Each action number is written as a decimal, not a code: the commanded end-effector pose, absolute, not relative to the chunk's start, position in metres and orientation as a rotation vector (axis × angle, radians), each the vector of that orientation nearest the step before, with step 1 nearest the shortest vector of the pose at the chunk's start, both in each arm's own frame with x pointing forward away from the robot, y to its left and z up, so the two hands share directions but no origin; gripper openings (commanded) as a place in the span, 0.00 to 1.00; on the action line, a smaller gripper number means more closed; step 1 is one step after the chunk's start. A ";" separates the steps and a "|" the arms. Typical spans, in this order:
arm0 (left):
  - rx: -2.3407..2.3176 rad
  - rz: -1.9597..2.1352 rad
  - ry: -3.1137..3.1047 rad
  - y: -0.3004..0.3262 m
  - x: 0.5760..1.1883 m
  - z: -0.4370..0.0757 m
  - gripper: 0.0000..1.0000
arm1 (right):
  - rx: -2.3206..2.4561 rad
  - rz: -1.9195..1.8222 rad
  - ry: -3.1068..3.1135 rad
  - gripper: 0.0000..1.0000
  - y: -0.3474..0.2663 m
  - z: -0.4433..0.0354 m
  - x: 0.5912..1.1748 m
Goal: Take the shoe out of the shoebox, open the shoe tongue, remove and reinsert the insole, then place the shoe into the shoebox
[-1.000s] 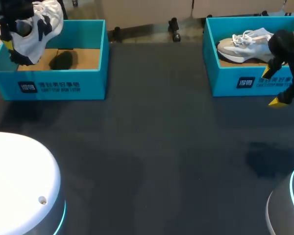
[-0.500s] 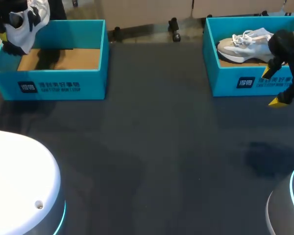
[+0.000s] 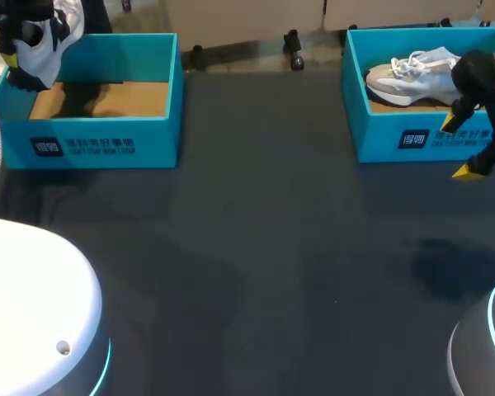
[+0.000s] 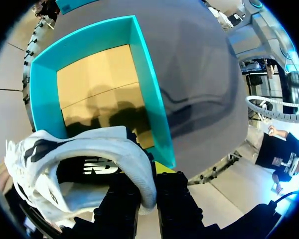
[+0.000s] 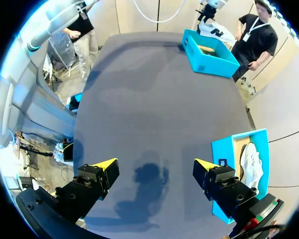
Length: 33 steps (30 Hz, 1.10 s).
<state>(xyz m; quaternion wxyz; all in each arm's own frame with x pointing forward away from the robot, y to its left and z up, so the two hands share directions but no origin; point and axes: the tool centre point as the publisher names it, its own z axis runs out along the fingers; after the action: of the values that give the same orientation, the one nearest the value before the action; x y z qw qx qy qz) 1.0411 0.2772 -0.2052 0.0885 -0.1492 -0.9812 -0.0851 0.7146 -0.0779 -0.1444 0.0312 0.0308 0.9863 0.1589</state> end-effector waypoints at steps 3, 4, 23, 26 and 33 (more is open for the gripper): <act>-0.886 -0.302 -2.751 0.277 1.041 -0.193 0.00 | 0.096 0.486 3.042 1.00 -0.077 -0.145 0.716; -0.920 -0.335 -2.724 0.278 1.043 -0.193 0.00 | 0.096 0.486 3.042 1.00 -0.077 -0.145 0.716; -2.080 -0.229 -2.094 0.302 1.086 -0.198 0.00 | 0.096 0.486 3.042 1.00 -0.077 -0.145 0.716; -2.195 -0.234 -2.031 0.302 1.089 -0.200 0.00 | 0.096 0.486 3.042 1.00 -0.077 -0.145 0.716; -2.336 -0.221 -1.971 0.306 1.090 -0.203 0.00 | 0.096 0.486 3.042 1.00 -0.077 -0.145 0.716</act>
<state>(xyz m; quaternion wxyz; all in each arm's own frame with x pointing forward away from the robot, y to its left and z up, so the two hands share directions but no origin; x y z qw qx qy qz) 1.0992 0.2986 -0.2025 0.1064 -0.6377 -0.7580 -0.0865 0.7146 -0.0778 -0.1445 0.0312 0.0307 0.9863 0.1589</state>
